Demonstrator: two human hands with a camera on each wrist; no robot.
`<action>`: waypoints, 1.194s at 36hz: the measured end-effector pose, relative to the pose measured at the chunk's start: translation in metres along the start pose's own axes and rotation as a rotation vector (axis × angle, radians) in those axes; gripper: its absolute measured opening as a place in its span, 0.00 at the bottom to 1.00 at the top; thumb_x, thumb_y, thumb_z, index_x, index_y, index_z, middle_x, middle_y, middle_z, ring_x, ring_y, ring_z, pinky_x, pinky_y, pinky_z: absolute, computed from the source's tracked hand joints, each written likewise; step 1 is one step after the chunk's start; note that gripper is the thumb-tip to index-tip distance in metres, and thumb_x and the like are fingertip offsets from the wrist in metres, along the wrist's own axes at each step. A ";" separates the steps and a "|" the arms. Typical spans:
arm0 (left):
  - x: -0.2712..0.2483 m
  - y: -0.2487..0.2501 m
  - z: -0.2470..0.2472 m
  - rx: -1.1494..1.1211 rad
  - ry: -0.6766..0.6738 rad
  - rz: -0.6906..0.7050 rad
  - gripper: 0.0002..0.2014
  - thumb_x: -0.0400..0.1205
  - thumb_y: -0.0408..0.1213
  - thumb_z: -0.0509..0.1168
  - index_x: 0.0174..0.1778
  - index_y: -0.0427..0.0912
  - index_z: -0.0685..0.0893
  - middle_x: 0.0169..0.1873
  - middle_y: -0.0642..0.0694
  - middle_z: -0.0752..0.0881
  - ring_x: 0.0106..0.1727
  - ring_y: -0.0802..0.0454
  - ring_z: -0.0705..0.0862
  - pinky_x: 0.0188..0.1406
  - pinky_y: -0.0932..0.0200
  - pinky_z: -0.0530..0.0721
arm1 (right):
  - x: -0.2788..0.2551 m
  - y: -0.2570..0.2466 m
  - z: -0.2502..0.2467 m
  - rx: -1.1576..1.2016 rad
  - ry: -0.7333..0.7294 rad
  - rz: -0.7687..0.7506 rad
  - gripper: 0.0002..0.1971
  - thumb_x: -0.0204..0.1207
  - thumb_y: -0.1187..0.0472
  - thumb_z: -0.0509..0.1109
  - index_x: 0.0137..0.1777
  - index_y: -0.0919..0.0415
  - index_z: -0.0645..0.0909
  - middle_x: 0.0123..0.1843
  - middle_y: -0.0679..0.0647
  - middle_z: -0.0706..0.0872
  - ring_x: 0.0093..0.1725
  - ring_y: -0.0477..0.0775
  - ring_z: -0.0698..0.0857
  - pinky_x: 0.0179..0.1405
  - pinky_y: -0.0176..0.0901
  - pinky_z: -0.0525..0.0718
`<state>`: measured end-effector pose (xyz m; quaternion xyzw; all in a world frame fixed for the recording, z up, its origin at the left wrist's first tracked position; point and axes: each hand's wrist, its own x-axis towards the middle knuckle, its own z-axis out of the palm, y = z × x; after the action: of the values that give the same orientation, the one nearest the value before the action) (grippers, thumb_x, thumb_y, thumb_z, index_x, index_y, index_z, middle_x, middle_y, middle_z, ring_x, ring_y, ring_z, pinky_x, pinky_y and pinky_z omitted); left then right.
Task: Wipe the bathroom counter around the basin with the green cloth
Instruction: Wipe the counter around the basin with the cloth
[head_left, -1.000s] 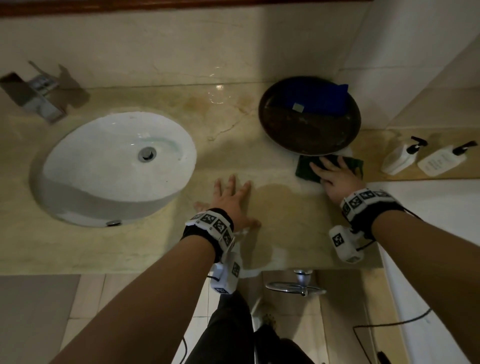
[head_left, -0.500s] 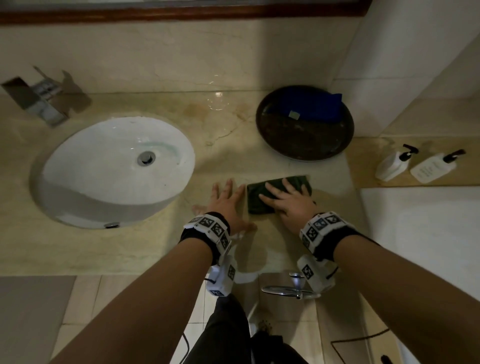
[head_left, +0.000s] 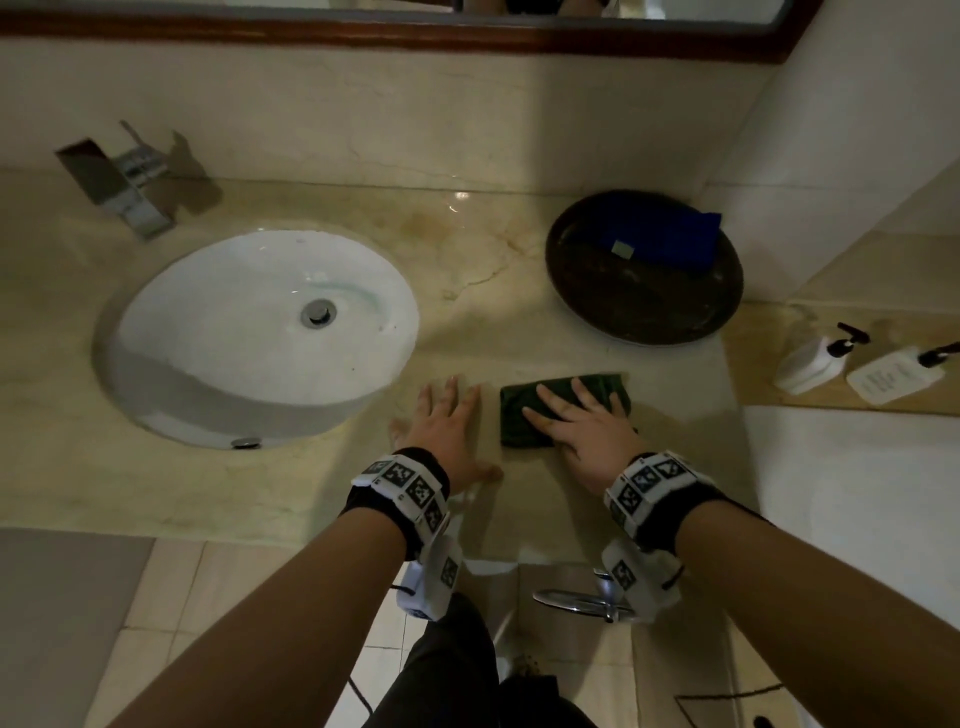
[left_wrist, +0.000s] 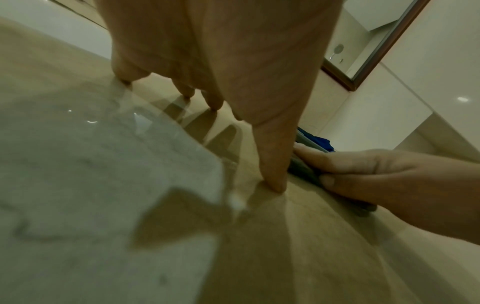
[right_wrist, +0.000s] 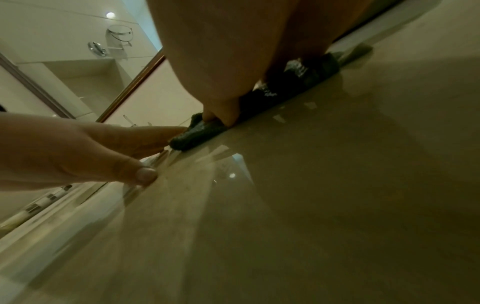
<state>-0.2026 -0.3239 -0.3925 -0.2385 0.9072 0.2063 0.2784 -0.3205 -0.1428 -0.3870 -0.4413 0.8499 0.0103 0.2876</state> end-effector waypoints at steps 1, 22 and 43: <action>-0.001 -0.003 0.000 -0.002 0.003 -0.003 0.56 0.71 0.65 0.70 0.84 0.60 0.37 0.84 0.56 0.34 0.85 0.45 0.34 0.77 0.24 0.50 | 0.007 -0.004 -0.001 -0.007 0.019 -0.006 0.29 0.87 0.57 0.50 0.82 0.30 0.47 0.86 0.37 0.40 0.85 0.60 0.39 0.79 0.70 0.40; -0.009 -0.054 -0.007 -0.055 0.076 -0.057 0.55 0.73 0.66 0.68 0.85 0.52 0.39 0.85 0.52 0.36 0.85 0.44 0.36 0.82 0.38 0.48 | 0.049 -0.057 -0.005 -0.063 0.060 -0.045 0.29 0.87 0.57 0.50 0.82 0.31 0.48 0.86 0.38 0.41 0.85 0.61 0.39 0.79 0.71 0.41; -0.012 -0.051 -0.006 -0.153 0.115 -0.094 0.61 0.72 0.62 0.72 0.82 0.54 0.28 0.85 0.51 0.36 0.85 0.43 0.38 0.82 0.33 0.48 | 0.126 -0.092 -0.044 -0.090 -0.015 -0.033 0.31 0.85 0.55 0.52 0.82 0.31 0.45 0.86 0.40 0.40 0.85 0.64 0.41 0.78 0.75 0.44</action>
<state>-0.1683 -0.3642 -0.3930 -0.3129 0.8911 0.2475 0.2162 -0.3280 -0.3052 -0.3915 -0.4679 0.8390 0.0472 0.2739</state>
